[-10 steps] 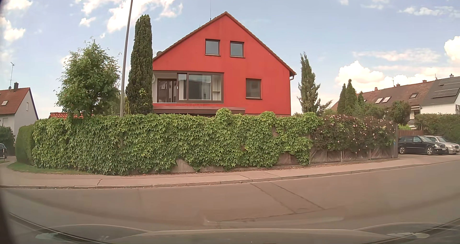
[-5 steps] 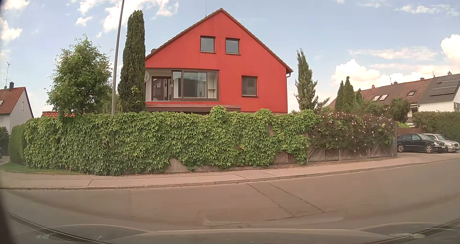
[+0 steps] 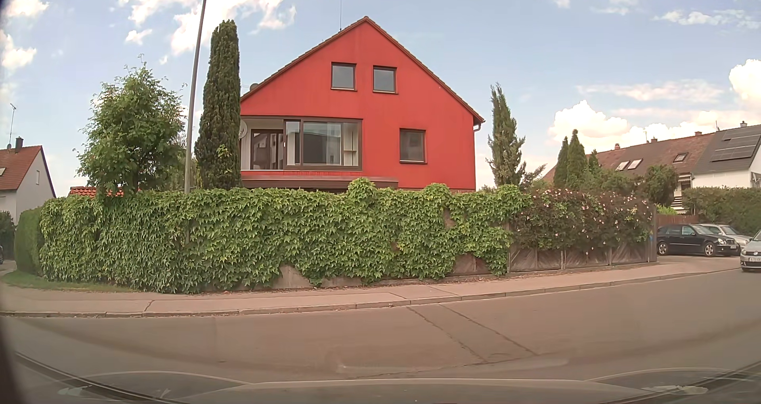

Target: Follow the waypoints while adhering to traffic rules and regulations

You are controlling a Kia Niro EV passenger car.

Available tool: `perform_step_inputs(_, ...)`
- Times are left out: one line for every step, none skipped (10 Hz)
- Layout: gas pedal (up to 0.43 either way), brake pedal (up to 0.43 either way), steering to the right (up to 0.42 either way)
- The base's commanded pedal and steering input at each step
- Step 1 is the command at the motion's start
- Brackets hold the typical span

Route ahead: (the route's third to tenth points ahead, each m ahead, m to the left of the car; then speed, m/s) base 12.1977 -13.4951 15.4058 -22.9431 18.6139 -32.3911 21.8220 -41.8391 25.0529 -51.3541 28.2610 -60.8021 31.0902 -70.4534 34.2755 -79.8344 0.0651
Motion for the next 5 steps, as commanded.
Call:
perform_step_inputs(0.0, 0.561, 0.13)
perform_step_inputs(0.0, 0.61, 0.127)
perform_step_inputs(0.0, 0.64, 0.127)
perform_step_inputs(0.0, 0.671, 0.126)
perform_step_inputs(0.0, 0.677, 0.126)
